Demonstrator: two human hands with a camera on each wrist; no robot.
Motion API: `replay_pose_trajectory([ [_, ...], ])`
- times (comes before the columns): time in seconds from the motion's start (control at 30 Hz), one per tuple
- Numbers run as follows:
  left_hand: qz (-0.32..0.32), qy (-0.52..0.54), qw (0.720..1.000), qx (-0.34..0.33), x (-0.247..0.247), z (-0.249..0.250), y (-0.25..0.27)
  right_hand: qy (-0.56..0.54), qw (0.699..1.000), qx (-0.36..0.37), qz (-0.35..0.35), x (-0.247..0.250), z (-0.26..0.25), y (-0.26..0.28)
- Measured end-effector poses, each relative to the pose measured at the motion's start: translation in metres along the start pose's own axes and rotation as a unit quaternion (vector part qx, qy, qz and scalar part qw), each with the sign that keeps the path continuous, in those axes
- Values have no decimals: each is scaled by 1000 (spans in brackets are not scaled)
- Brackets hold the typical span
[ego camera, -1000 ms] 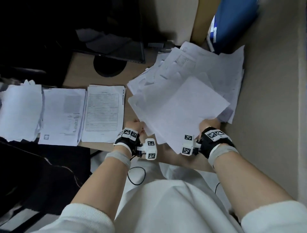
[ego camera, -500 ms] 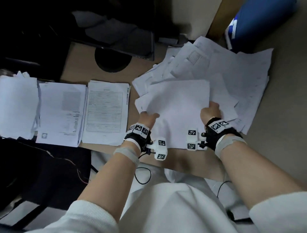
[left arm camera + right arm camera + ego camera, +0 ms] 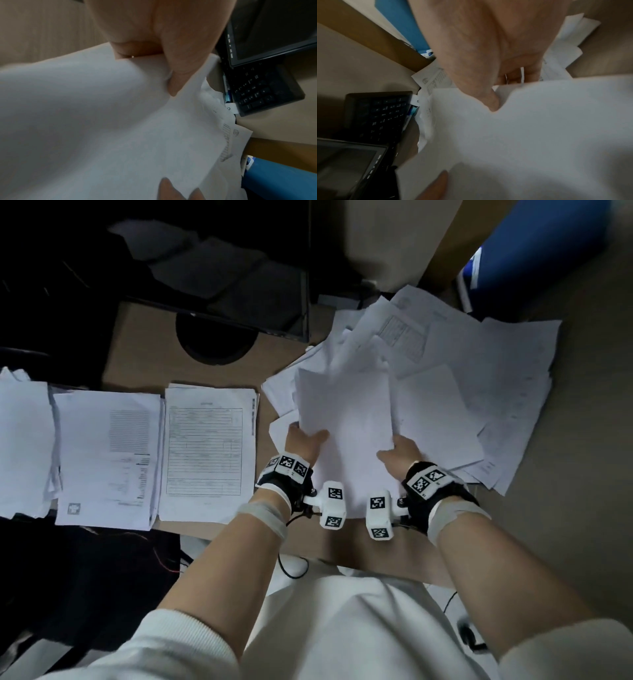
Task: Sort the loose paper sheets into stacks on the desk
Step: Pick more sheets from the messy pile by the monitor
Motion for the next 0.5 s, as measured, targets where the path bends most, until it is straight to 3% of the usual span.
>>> replay_pose_trajectory([
  [0.07, -12, -49, 999, 9, 0, -5, 0, 2, 999, 4, 48, 13, 0, -1],
  [0.2, -66, 63, 993, 77, -9, -24, 7, 40, 989, 8, 140, 33, 0, -10],
  [0.33, -79, 100, 989, 78, -18, -29, 10, -20, 993, -23, 111, 33, 3, -14],
  [0.5, -89, 33, 995, 37, -30, -47, -8, -96, 993, -30, 60, 14, 20, -12],
])
Point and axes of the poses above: each hand's wrist, its own y-axis away from the middle knuckle, its own x-axis out of the back of the hand, z = x × y, the point moved 3 cm from there along -y, towards the middle knuckle, and after that the axes turned 3 degrees about z, right-handed, at the moved point
